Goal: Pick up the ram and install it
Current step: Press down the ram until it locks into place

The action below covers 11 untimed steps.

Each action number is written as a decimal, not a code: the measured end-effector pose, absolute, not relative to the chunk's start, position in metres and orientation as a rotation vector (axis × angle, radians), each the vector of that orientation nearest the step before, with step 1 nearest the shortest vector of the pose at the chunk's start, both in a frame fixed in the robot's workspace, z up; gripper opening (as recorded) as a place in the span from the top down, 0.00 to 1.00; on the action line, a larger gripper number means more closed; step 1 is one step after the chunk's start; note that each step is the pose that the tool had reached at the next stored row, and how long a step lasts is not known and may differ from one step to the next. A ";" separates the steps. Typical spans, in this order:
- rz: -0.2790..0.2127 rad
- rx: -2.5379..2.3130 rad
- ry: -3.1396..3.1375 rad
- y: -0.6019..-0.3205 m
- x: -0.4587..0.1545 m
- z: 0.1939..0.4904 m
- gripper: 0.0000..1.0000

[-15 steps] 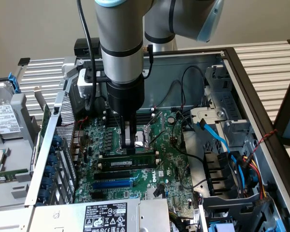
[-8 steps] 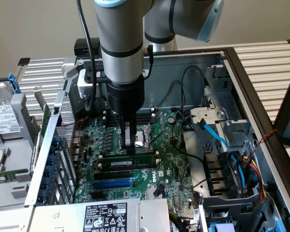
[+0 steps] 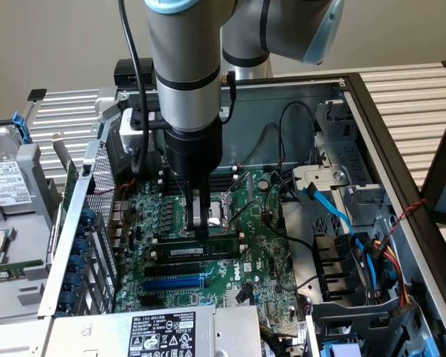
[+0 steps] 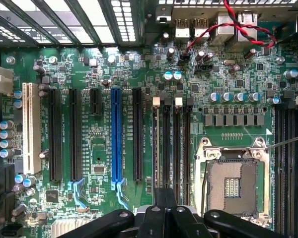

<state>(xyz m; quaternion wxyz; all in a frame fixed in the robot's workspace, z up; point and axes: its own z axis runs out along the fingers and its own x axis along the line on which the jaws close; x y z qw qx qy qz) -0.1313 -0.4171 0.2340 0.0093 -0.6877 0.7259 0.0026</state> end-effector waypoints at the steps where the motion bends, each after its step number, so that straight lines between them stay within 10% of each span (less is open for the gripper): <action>1: 0.008 -2.148 2.267 -0.417 -0.131 0.234 0.89; 11: 0.008 -2.148 2.267 -0.418 -0.131 0.232 0.89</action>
